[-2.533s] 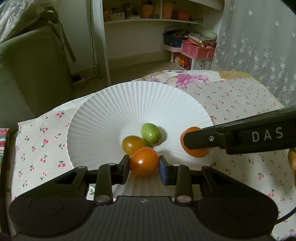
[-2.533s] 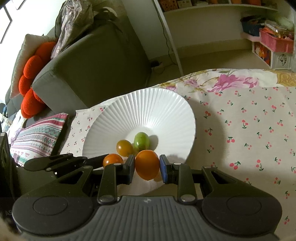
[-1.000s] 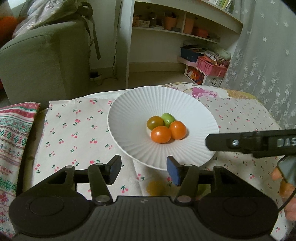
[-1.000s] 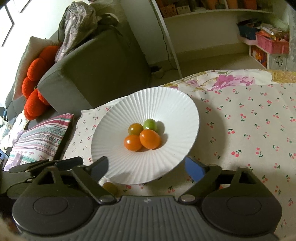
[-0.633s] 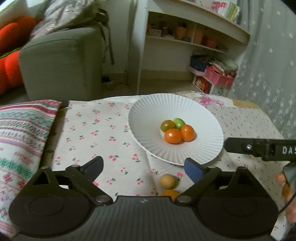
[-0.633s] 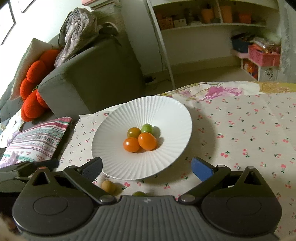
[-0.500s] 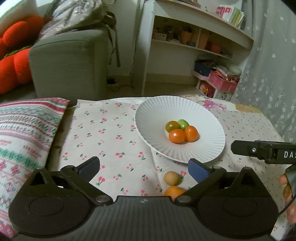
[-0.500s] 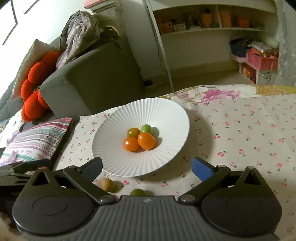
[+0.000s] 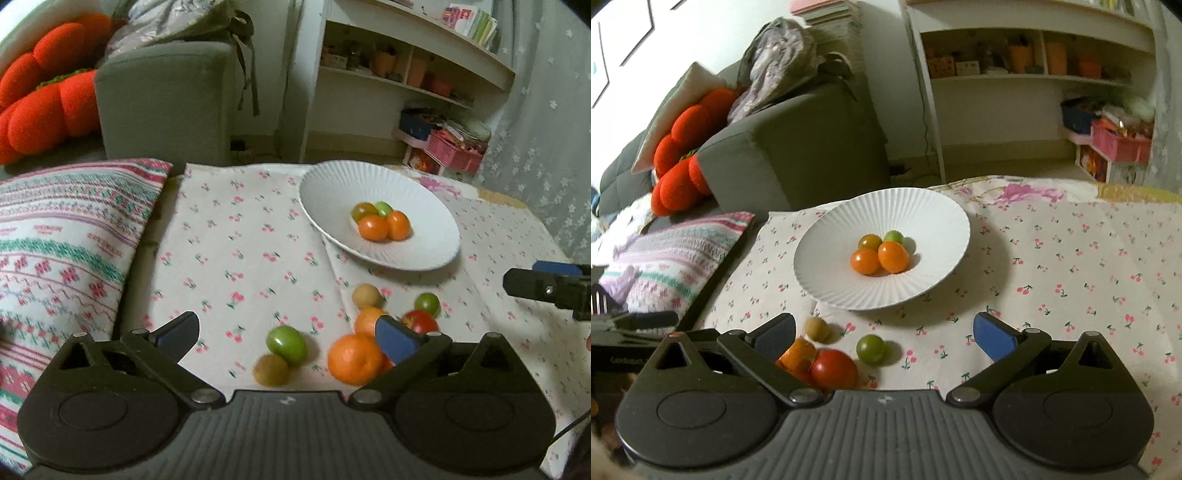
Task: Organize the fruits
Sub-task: 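Move both open grippers back to the fruit pile, then grasp a small tan round fruit with each gripper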
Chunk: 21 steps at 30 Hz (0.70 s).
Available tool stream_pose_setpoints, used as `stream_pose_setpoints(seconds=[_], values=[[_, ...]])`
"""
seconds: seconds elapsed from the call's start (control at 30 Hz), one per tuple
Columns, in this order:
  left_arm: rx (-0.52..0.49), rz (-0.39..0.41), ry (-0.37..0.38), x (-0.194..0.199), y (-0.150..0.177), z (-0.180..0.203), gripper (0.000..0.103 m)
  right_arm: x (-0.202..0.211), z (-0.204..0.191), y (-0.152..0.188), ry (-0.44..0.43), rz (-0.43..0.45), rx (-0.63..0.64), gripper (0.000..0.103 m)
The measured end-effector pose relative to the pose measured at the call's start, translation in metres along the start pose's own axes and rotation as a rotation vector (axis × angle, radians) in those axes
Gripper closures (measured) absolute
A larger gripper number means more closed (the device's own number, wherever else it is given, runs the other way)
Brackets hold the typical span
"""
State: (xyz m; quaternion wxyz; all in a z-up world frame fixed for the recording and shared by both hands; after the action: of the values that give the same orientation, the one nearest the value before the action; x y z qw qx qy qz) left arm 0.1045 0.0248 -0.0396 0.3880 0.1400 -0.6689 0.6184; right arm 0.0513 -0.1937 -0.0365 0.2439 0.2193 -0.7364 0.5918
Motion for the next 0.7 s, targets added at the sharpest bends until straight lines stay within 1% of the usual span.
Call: stream_pose_setpoints(seconds=[0.1, 0.23, 0.33, 0.4, 0.43, 0.5, 0.57, 0.63, 0.7], values=[[-0.031, -0.015, 0.028, 0.000, 0.006, 0.008, 0.002, 0.005, -0.005, 0.006, -0.010, -0.015, 0.030, 0.001], [-0.085, -0.023, 0.044, 0.002, 0.012, 0.018, 0.003, 0.008, -0.004, 0.015, -0.025, -0.048, 0.040, 0.001], [-0.120, -0.029, 0.063, 0.002, 0.018, 0.025, 0.004, 0.008, -0.002, 0.023, -0.029, -0.081, 0.031, 0.001], [-0.152, -0.048, 0.080, 0.000, 0.024, 0.031, 0.009, 0.006, -0.002, 0.030, -0.022, -0.107, 0.034, 0.001], [-0.168, -0.057, 0.087, -0.002, 0.026, 0.034, 0.011, 0.005, -0.003, 0.033, -0.017, -0.117, 0.038, 0.003], [-0.205, -0.071, 0.099, -0.004, 0.031, 0.042, 0.018, 0.002, -0.003, 0.037, -0.005, -0.141, 0.043, 0.007], [-0.229, -0.082, 0.110, -0.006, 0.034, 0.047, 0.021, -0.002, -0.003, 0.040, -0.003, -0.162, 0.041, 0.016], [-0.244, -0.089, 0.115, -0.008, 0.036, 0.050, 0.024, -0.003, -0.004, 0.041, -0.010, -0.175, 0.039, 0.020], [-0.244, -0.096, 0.119, -0.011, 0.038, 0.051, 0.028, -0.004, -0.006, 0.044, -0.015, -0.187, 0.046, 0.021]])
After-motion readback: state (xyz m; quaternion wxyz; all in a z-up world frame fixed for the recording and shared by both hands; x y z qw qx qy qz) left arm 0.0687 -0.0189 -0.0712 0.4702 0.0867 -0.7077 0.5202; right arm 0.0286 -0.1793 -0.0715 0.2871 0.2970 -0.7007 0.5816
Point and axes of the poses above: each gripper's, at about its wrist camera, not at the fingertips, and x roughly against the way its jaws point, z to its right, y to its underside, the point moved 1 cm from there along -x, roughly the way its jaws point, and after that the axes turned 3 degrees about -x, right-handed, at the moved point
